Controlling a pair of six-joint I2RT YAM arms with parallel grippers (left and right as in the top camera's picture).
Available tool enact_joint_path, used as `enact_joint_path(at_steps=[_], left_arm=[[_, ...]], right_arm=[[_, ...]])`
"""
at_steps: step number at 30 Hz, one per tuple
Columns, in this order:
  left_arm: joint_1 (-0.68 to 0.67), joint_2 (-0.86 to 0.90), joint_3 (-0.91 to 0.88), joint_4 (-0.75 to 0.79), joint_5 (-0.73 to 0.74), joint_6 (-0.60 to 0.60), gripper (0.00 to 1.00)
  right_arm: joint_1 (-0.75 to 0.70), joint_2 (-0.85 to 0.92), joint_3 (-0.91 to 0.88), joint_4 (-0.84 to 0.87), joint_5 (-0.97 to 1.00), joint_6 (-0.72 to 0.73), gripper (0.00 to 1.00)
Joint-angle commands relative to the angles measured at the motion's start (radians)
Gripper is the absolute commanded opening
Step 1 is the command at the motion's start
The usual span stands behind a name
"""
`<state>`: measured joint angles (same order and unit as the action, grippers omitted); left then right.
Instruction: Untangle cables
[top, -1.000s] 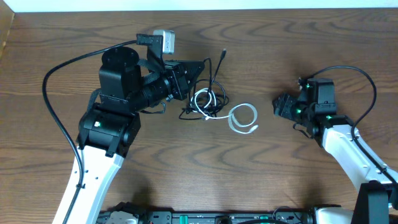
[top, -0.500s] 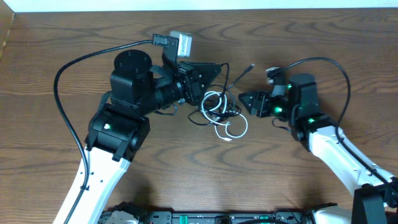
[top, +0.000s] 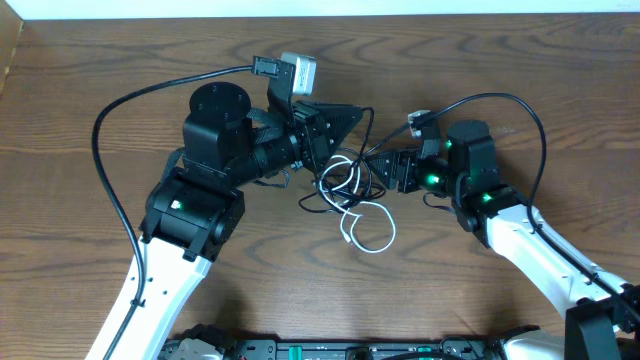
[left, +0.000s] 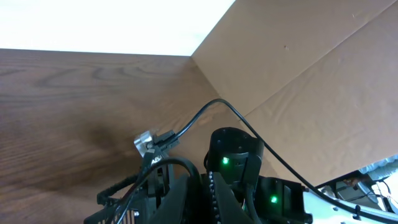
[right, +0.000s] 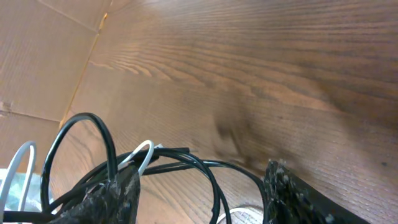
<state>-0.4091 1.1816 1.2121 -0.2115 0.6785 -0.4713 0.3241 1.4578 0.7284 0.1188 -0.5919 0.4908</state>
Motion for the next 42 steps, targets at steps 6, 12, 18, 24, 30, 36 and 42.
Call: enact_joint_path(at_steps=[6,12,18,24,30,36,42], left_arm=[[-0.003,-0.019,0.000,0.009,-0.023,0.029,0.08],[-0.003,-0.009,0.000,0.010,-0.043,0.037,0.08],[-0.003,0.017,0.000,0.008,-0.051,0.056,0.08],[-0.003,0.025,0.000,0.032,-0.062,0.055,0.08],[-0.003,0.025,0.000,0.022,-0.063,0.055,0.09],[-0.002,0.025,0.000,-0.007,-0.167,0.075,0.12],[-0.002,0.025,0.000,-0.126,-0.302,0.102,0.25]], right_arm=[[0.007,0.003,-0.005,0.056,-0.101,0.031,0.60],[0.007,0.003,-0.005,0.064,-0.243,-0.002,0.61],[0.007,0.003,-0.005,0.129,-0.317,-0.002,0.61],[0.024,0.003,-0.005,0.076,-0.317,-0.041,0.61],[0.043,0.003,-0.005,-0.114,-0.093,-0.047,0.61],[0.094,0.003,-0.005,-0.250,0.016,-0.048,0.56],[0.205,0.003,-0.005,-0.255,0.167,0.061,0.50]])
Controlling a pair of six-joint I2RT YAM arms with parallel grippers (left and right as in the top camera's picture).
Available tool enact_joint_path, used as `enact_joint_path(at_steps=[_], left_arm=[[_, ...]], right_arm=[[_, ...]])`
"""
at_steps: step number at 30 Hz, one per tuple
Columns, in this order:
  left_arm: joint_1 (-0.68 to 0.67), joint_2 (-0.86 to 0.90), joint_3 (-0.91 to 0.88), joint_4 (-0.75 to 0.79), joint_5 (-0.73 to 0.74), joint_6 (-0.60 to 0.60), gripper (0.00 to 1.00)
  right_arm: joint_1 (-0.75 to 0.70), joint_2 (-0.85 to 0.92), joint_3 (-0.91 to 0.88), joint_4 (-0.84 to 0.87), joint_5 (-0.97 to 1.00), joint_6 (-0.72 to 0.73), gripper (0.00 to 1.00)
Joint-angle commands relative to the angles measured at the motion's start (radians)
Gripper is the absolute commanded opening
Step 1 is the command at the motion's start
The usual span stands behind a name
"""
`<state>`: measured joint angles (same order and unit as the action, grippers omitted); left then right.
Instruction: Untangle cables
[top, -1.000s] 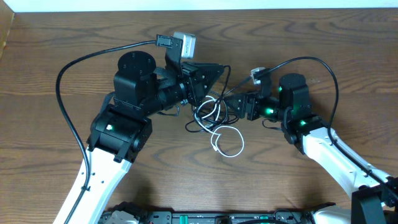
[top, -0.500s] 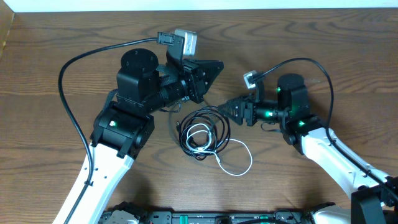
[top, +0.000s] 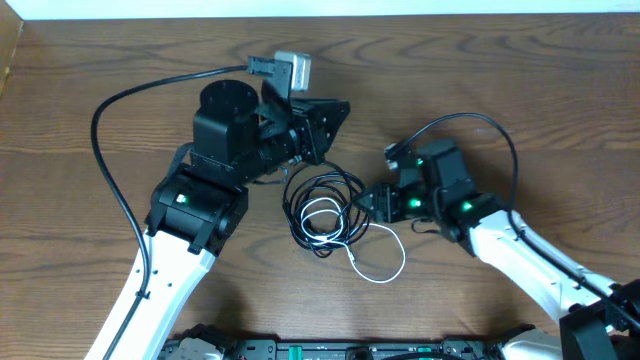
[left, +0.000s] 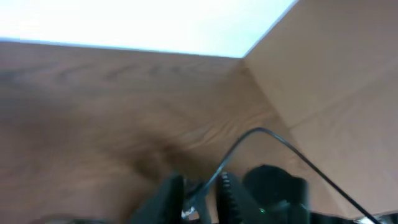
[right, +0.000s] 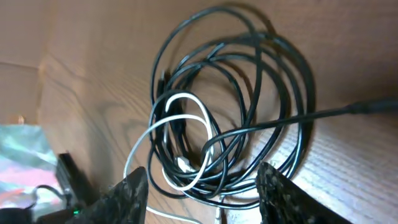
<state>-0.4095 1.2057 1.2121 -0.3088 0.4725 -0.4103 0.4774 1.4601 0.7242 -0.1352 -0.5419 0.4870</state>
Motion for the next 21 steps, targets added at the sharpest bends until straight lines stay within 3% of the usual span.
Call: enact_joint_path(at_steps=[1,9,18,21], left_arm=[[-0.002,0.001,0.000,-0.043,-0.097,0.055,0.26],[-0.002,0.001,0.000,-0.077,-0.100,0.062,0.28],[-0.002,0.001,0.000,-0.099,-0.099,0.062,0.28],[-0.002,0.001,0.000,-0.099,-0.099,0.063,0.28]], right_arm=[[0.075,0.001,-0.001,0.000,0.148,0.089,0.50],[0.224,0.045,-0.001,-0.002,0.372,0.258,0.52],[0.252,0.212,-0.001,0.093,0.390,0.306,0.54],[0.252,0.257,-0.001,0.125,0.377,0.306,0.50]])
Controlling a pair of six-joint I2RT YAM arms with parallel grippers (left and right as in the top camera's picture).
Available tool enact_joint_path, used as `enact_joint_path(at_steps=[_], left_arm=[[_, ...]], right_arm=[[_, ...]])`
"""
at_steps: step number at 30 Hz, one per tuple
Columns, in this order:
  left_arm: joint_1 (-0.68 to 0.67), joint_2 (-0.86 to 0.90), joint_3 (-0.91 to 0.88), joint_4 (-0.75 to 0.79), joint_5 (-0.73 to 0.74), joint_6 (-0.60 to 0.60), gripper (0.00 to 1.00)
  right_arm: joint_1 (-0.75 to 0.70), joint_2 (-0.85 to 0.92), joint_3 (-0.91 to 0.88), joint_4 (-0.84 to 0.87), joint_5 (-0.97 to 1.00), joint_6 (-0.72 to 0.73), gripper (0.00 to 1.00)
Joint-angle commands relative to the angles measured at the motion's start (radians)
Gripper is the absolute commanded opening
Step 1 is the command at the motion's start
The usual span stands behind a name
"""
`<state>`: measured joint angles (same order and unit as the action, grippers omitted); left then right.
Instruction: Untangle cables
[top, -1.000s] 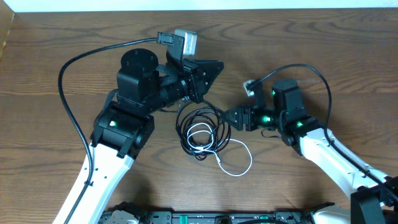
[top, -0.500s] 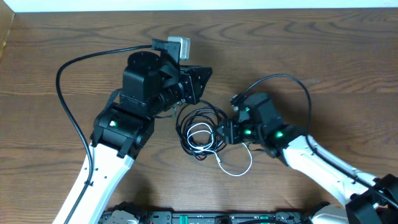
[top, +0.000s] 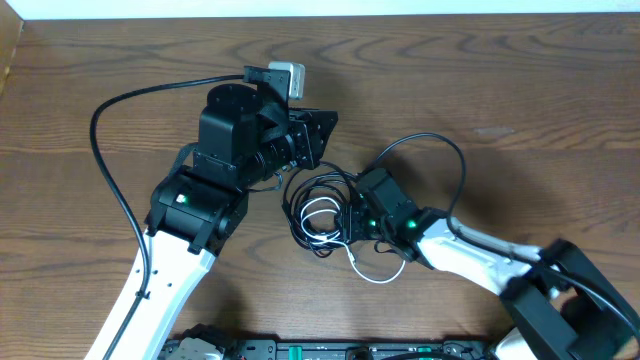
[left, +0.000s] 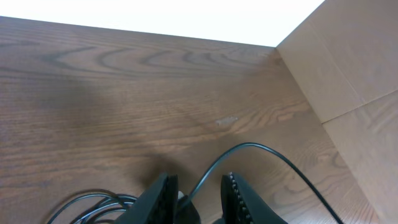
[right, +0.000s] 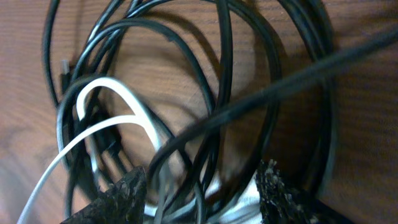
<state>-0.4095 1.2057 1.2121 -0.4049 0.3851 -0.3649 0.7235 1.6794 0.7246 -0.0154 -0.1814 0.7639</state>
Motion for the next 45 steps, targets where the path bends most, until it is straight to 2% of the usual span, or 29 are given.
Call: enact_joint_path(at_steps=[1,3,5,10,13,22,25,28,29,35,45], left_arm=[[-0.002,0.001,0.000,-0.002,-0.012,0.017,0.28],[-0.002,0.001,0.000,-0.003,-0.012,0.017,0.28],[-0.002,0.001,0.000,-0.003,-0.012,0.017,0.28],[-0.002,0.001,0.000,-0.037,-0.013,0.020,0.29],[-0.002,0.001,0.000,-0.066,-0.013,0.057,0.29],[-0.002,0.008,-0.028,-0.097,-0.011,0.061,0.37],[-0.002,0.032,-0.058,-0.102,0.054,0.061,0.38],[-0.002,0.073,-0.094,-0.069,0.139,0.066,0.39],[-0.002,0.099,-0.111,-0.041,0.173,0.066,0.43],[-0.002,0.244,-0.133,0.071,0.361,0.068,0.45],[-0.002,0.377,-0.134,0.106,0.389,0.122,0.45]], right_arm=[[0.006,0.047,-0.001,0.016,0.005,0.029,0.48],[0.006,0.057,-0.001,0.040,-0.026,0.028,0.34],[0.006,0.056,-0.001,0.067,-0.052,0.029,0.01],[-0.013,0.015,0.003,0.163,-0.064,0.029,0.01],[-0.071,-0.054,0.019,0.151,-0.065,0.028,0.01],[-0.344,-0.343,0.029,-0.061,-0.142,-0.049,0.01],[-0.404,-0.410,0.029,-0.113,-0.170,-0.070,0.01],[-0.418,-0.441,0.029,-0.138,-0.169,-0.078,0.01],[-0.419,-0.445,0.029,-0.138,-0.169,-0.078,0.01],[-0.419,-0.445,0.029,-0.137,-0.170,-0.076,0.01],[-0.428,-0.446,0.029,-0.126,-0.248,-0.076,0.01]])
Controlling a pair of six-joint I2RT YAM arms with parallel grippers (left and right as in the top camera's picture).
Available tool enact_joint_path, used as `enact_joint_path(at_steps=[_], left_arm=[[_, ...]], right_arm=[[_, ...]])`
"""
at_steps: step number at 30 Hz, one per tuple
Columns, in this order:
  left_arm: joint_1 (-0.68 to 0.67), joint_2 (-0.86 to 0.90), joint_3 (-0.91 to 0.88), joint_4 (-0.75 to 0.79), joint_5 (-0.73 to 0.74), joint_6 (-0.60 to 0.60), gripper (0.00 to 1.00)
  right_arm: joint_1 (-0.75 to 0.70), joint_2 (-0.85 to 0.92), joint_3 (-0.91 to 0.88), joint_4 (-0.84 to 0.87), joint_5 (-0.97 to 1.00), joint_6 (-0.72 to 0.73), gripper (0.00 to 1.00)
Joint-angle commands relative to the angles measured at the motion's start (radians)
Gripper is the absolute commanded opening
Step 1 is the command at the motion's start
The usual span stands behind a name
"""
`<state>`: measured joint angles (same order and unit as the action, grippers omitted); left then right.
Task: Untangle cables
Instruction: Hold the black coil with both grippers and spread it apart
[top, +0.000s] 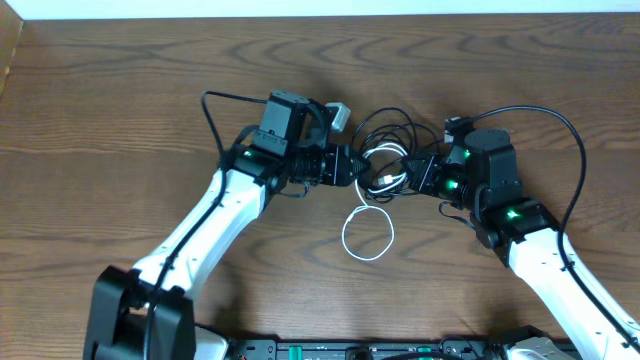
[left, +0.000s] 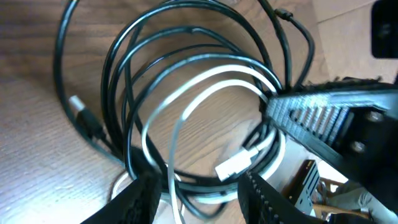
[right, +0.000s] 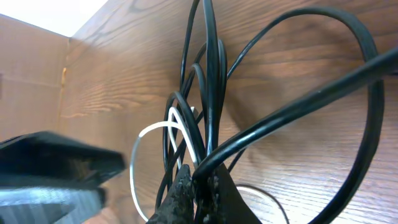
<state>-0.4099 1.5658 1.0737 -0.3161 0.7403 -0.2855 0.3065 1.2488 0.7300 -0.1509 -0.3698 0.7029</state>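
Observation:
A tangle of black cables (top: 377, 127) (left: 124, 81) and one white cable (left: 205, 84) hangs between the two grippers at the table's middle. Part of the white cable trails as a loop (top: 346, 232) on the wood nearer the front. My right gripper (top: 420, 176) (right: 200, 186) is shut on a thick black cable (right: 292, 106) at the bundle's right side. My left gripper (top: 350, 166) (left: 199, 199) is open at the bundle's left side, with black and white strands running between its fingers. A white plug (left: 233, 165) lies inside the coil.
The wooden table (top: 120, 120) stretches to both sides. The right arm's own black lead (top: 565, 130) arcs over its wrist. A cardboard wall (top: 8, 50) stands at the far left corner.
The right gripper, then open over the coil on the table, is now shut on a black cable farther back and right. The left arm has stretched out, its open fingers now astride the bundle.
First both grippers were at the bundle, the right one open with cables between its fingers. Then the coil lay flat on the table, the left gripper drawn back and the right open beside, then over it. Now the right holds the bundle and the left straddles it.

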Motion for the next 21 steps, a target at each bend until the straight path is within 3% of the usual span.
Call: enact_joint_path(at_steps=[1,21], left_arm=[[-0.002,0.017,0.005,0.024,0.034,0.047,0.45],[-0.002,0.019,-0.010,0.080,-0.104,0.096,0.45]], right_arm=[[-0.013,-0.015,0.024,0.008,-0.067,-0.016,0.01],[-0.013,-0.056,0.024,0.019,-0.158,-0.016,0.01]])
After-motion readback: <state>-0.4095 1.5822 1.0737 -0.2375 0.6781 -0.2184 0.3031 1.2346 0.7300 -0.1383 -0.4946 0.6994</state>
